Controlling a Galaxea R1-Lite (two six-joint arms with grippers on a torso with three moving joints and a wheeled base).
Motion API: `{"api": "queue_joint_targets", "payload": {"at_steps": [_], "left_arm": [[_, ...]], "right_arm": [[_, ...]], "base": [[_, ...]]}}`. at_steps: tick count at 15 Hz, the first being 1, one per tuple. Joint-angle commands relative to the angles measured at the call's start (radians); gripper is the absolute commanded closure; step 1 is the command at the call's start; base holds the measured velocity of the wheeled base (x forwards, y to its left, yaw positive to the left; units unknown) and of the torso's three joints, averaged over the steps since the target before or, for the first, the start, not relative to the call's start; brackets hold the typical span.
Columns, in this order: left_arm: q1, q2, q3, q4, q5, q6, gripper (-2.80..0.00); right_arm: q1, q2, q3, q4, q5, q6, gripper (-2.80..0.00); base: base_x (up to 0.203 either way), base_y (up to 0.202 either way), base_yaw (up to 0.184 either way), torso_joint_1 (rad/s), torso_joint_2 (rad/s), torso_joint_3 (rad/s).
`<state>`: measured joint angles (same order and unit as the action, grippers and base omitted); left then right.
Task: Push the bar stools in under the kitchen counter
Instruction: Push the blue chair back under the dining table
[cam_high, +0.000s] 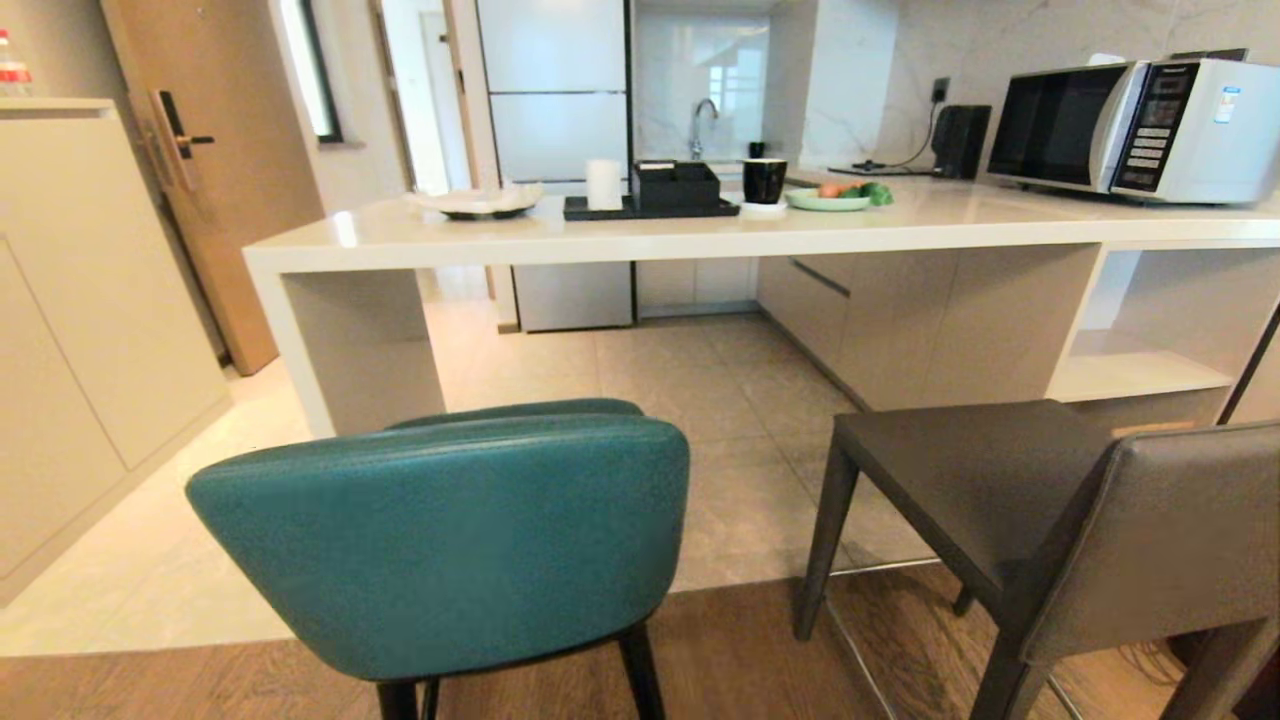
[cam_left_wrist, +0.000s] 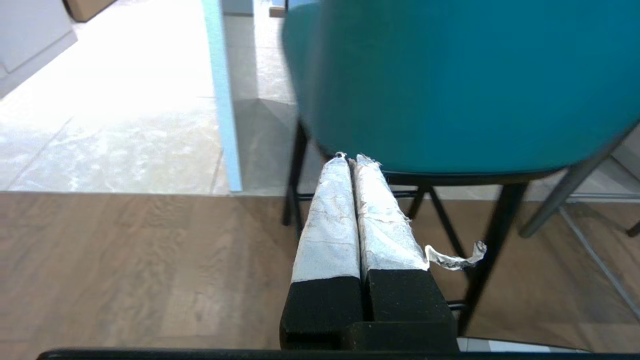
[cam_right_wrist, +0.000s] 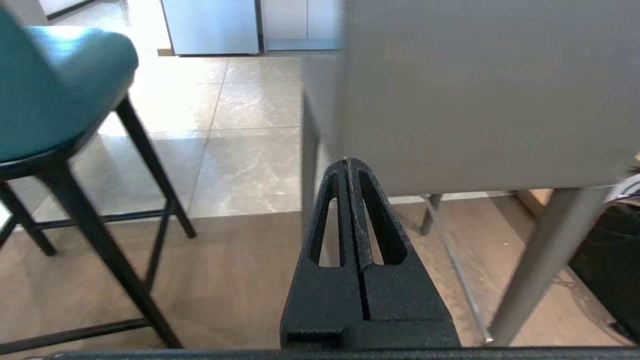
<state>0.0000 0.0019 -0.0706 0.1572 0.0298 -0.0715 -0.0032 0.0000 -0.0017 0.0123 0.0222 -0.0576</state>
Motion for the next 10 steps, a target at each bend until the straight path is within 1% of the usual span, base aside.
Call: {"api": "queue_joint_targets", "payload": {"at_steps": [1,10], "left_arm": [[0.000,0.001,0.000,0.001,0.001,-0.001,0.00],[0.000,0.000,0.000,0.000,0.001,-0.001,0.00]], "right_arm": [[0.000,0.000,0.000,0.000,0.001,-0.001,0.00],[0.000,0.000,0.000,0.000,0.001,-0.001,0.00]], "base": [[0.000,0.196,-0.006,-0.002,0.00,0.000],[0.000,0.195,-0.002,0.002,0.00,0.003]]}}
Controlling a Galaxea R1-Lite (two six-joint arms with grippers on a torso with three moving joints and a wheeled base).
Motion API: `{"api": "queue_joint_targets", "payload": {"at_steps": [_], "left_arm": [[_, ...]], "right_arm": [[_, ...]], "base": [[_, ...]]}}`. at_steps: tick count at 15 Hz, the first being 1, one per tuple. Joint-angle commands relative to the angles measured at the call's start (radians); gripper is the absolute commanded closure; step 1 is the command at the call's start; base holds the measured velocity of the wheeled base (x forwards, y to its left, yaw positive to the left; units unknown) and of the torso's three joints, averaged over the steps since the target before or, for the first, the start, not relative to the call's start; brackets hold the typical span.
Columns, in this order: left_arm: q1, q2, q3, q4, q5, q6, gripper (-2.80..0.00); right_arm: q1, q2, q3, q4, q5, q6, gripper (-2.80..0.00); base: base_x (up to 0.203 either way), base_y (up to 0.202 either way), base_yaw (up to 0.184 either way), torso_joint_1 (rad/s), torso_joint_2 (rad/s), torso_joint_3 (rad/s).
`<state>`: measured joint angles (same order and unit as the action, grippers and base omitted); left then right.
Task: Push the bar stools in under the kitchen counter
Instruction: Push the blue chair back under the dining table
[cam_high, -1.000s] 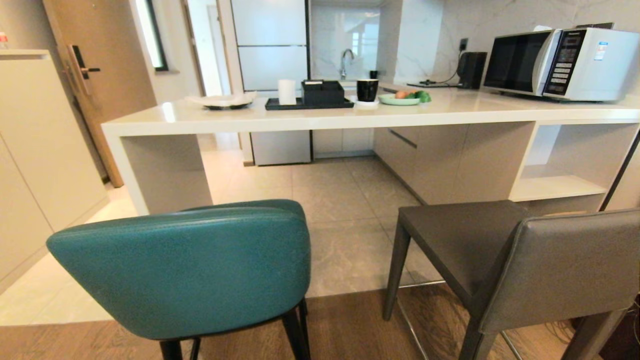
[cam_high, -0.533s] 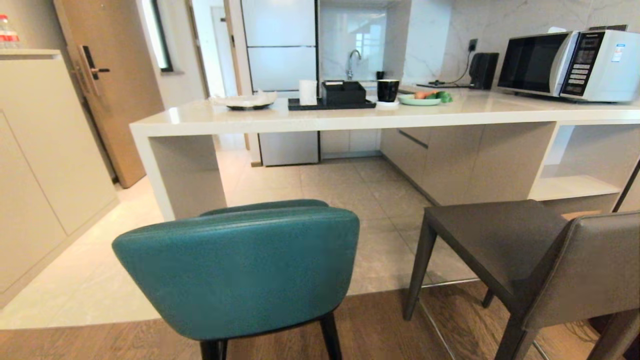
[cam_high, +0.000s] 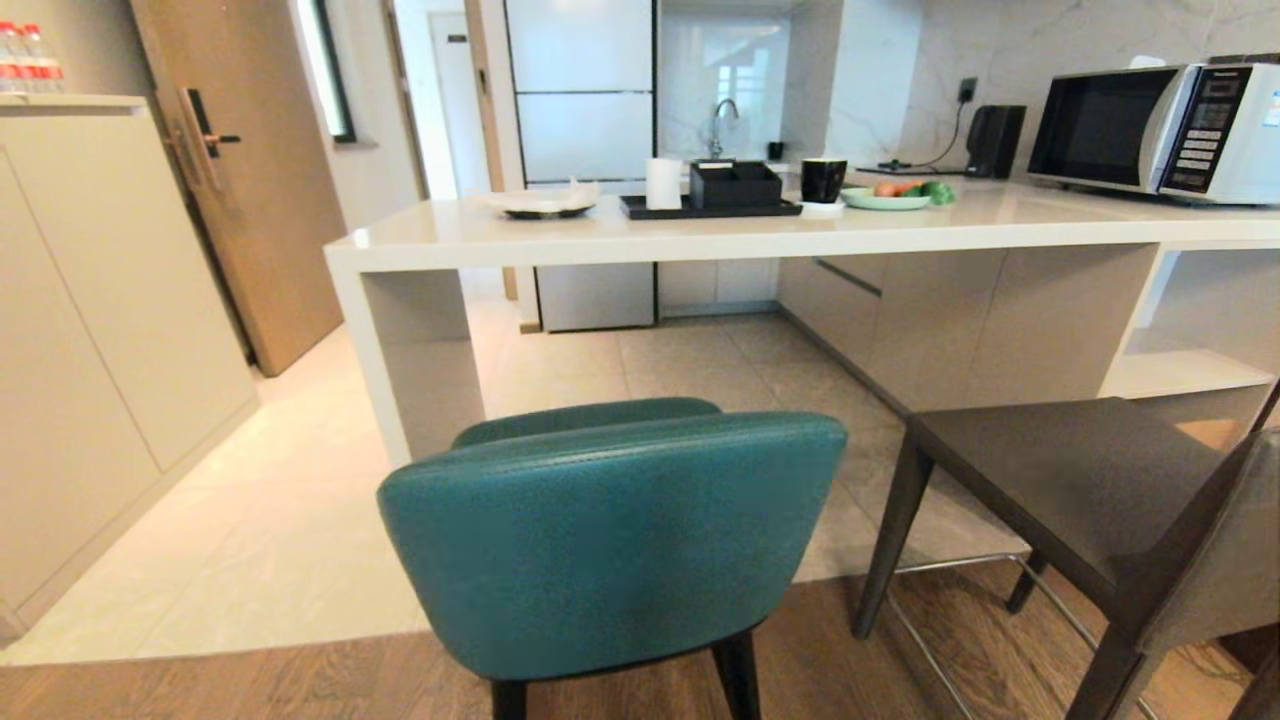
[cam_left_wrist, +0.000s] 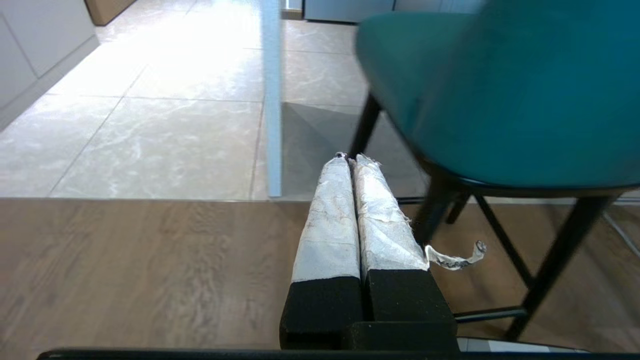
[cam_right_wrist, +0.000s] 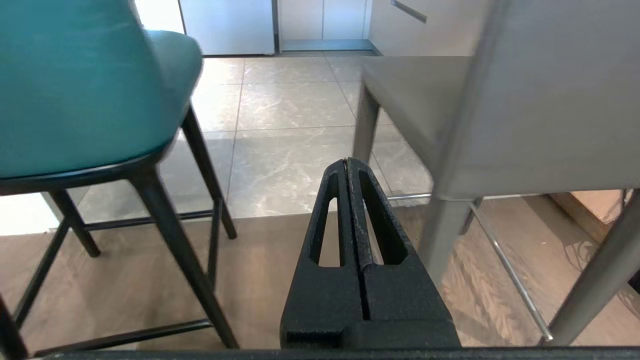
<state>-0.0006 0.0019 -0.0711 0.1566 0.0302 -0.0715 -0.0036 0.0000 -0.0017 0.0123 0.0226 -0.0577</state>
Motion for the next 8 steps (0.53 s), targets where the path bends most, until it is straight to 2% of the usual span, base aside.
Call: {"api": "queue_joint_targets", "payload": {"at_steps": [1,8], "left_arm": [[0.001,0.000,0.001,0.001,0.000,-0.001,0.00],[0.001,0.000,0.001,0.001,0.000,0.001,0.00]], "right_arm": [[0.001,0.000,0.000,0.000,0.000,-0.001,0.00],[0.001,0.000,0.002,-0.003,-0.001,0.001,0.00]], "base": [[0.000,0.140,0.000,0.005,0.00,0.003],[0.000,0.009,0.000,0.000,0.00,0.001]]}}
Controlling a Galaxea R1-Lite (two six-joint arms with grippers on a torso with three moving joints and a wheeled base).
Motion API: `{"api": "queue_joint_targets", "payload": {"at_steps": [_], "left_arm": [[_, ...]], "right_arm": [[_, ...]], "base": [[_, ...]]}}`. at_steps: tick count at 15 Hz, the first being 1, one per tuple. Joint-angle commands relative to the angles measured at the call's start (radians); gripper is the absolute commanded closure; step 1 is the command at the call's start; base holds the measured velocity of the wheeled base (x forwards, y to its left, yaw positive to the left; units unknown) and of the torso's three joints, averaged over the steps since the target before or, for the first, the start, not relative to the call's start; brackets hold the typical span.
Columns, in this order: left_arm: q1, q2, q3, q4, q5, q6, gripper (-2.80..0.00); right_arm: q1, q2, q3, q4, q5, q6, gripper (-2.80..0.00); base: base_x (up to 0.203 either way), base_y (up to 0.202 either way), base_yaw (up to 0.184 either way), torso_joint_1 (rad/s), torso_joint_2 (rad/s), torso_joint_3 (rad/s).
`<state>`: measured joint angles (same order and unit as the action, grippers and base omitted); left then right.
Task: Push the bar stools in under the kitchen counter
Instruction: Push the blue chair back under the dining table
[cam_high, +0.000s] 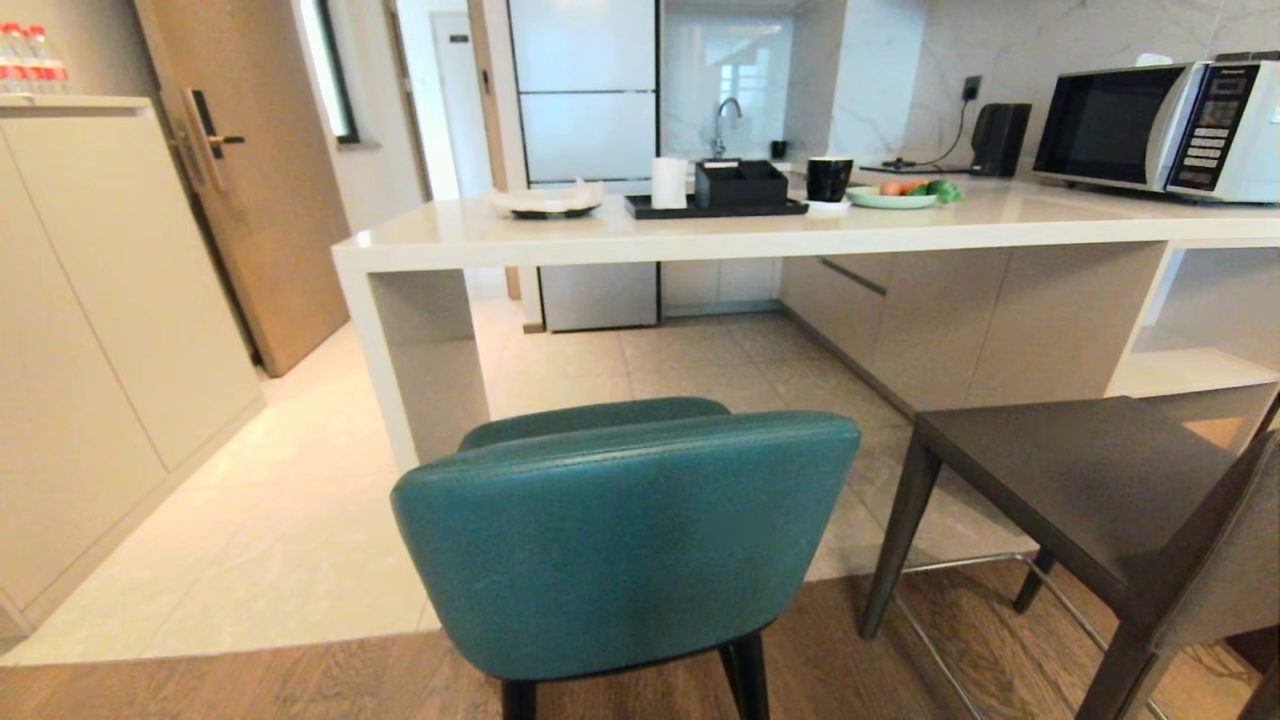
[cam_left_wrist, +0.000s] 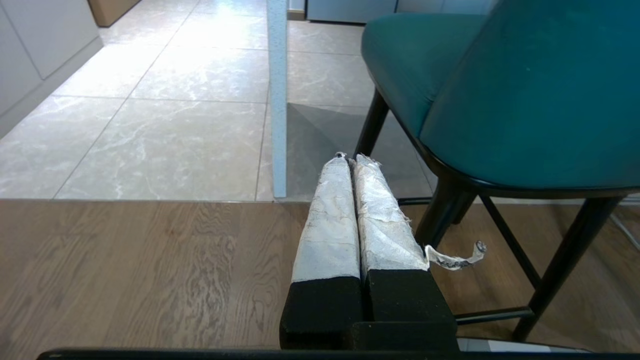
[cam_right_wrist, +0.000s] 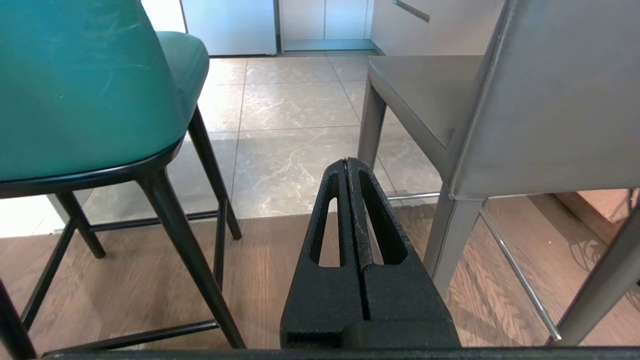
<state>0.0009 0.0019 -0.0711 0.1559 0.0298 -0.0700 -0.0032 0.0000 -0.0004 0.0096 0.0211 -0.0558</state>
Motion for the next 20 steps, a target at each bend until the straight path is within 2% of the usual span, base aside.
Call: {"api": "queue_joint_targets", "payload": {"at_steps": [1,20], "left_arm": [[-0.001,0.001,-0.001,0.001,0.001,-0.001,0.00],[-0.001,0.001,0.001,0.002,0.002,-0.010,0.00]], "right_arm": [[0.000,0.000,0.000,0.000,0.000,-0.001,0.00],[0.000,0.000,-0.003,0.006,-0.004,0.030,0.00]], "base": [[0.000,0.000,0.000,0.000,0.00,0.000],[0.000,0.000,0.000,0.000,0.00,0.000]]}}
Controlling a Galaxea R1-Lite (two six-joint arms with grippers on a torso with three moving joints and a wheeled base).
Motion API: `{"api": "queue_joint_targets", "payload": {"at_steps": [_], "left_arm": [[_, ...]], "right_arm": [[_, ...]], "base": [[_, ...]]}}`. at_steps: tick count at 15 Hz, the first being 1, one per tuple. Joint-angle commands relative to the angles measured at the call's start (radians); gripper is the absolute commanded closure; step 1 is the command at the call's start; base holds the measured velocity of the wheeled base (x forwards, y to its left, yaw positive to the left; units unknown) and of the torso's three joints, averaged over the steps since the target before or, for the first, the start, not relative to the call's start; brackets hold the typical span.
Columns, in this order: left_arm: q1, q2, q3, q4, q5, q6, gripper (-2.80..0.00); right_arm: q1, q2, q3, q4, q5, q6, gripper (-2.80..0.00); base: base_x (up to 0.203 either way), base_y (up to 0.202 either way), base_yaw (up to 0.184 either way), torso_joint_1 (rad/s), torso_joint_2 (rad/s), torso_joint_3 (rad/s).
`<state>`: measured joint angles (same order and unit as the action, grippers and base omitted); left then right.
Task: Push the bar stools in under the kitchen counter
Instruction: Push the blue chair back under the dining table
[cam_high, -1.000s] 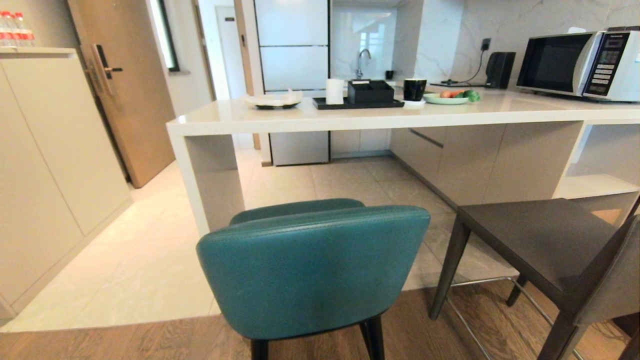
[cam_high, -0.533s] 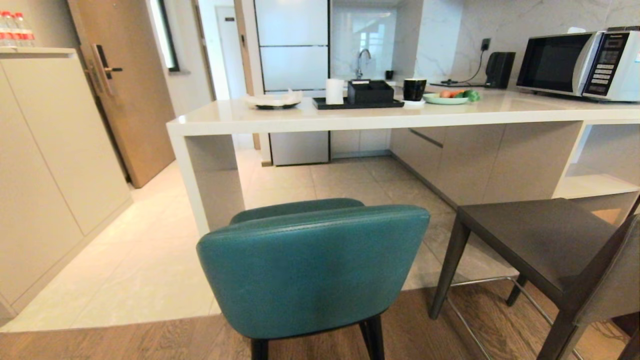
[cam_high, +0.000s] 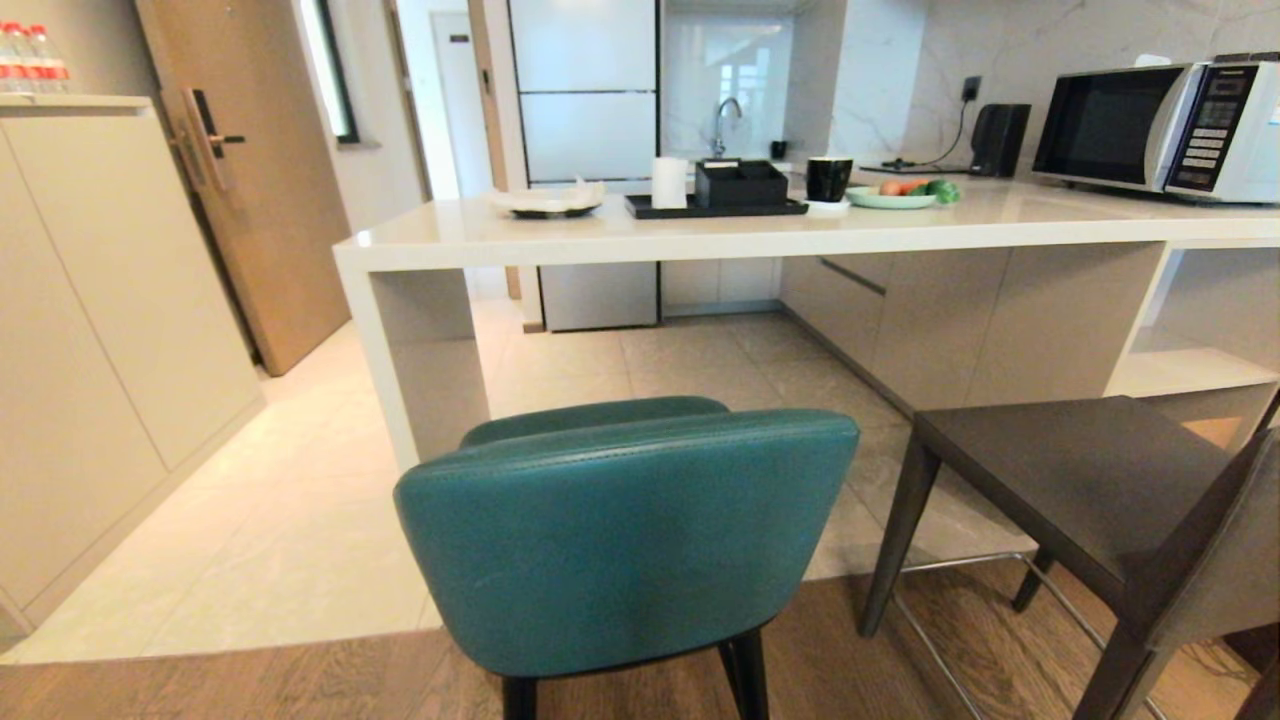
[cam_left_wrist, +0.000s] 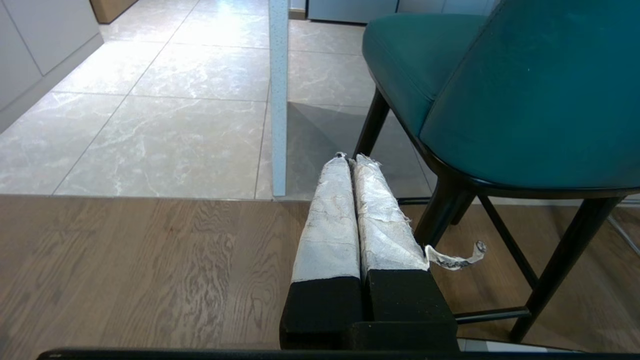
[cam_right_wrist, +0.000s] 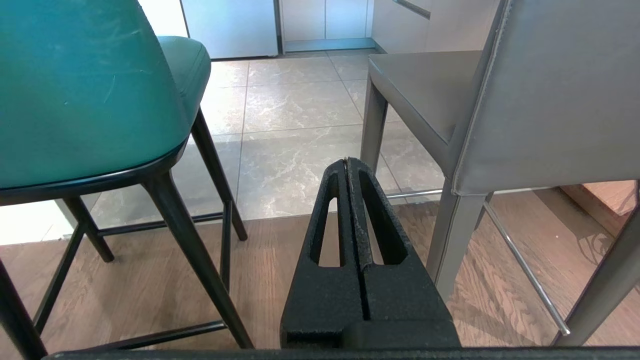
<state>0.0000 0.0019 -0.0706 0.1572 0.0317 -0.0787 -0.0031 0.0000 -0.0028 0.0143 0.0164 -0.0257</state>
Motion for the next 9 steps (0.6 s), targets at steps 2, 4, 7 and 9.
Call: {"api": "queue_joint_targets", "payload": {"at_steps": [2,4,7,9], "left_arm": [[0.000,0.001,0.000,0.001,0.001,-0.001,0.00],[0.000,0.000,0.000,0.001,0.001,-0.001,0.00],[0.000,0.001,0.000,0.001,0.001,-0.001,0.00],[0.000,0.000,0.000,-0.001,0.001,-0.001,0.00]], "right_arm": [[0.000,0.000,-0.002,0.001,0.000,0.000,0.00],[0.000,0.000,-0.002,0.001,0.000,0.000,0.00],[0.000,0.000,-0.002,0.001,0.000,-0.002,0.00],[0.000,0.000,0.000,0.001,0.002,0.000,0.00]], "base": [[0.000,0.000,0.000,0.000,0.00,0.000],[0.000,0.000,0.000,0.000,0.00,0.000],[0.000,0.000,0.000,0.000,0.00,0.000],[0.000,0.000,0.000,0.000,0.00,0.000]]}}
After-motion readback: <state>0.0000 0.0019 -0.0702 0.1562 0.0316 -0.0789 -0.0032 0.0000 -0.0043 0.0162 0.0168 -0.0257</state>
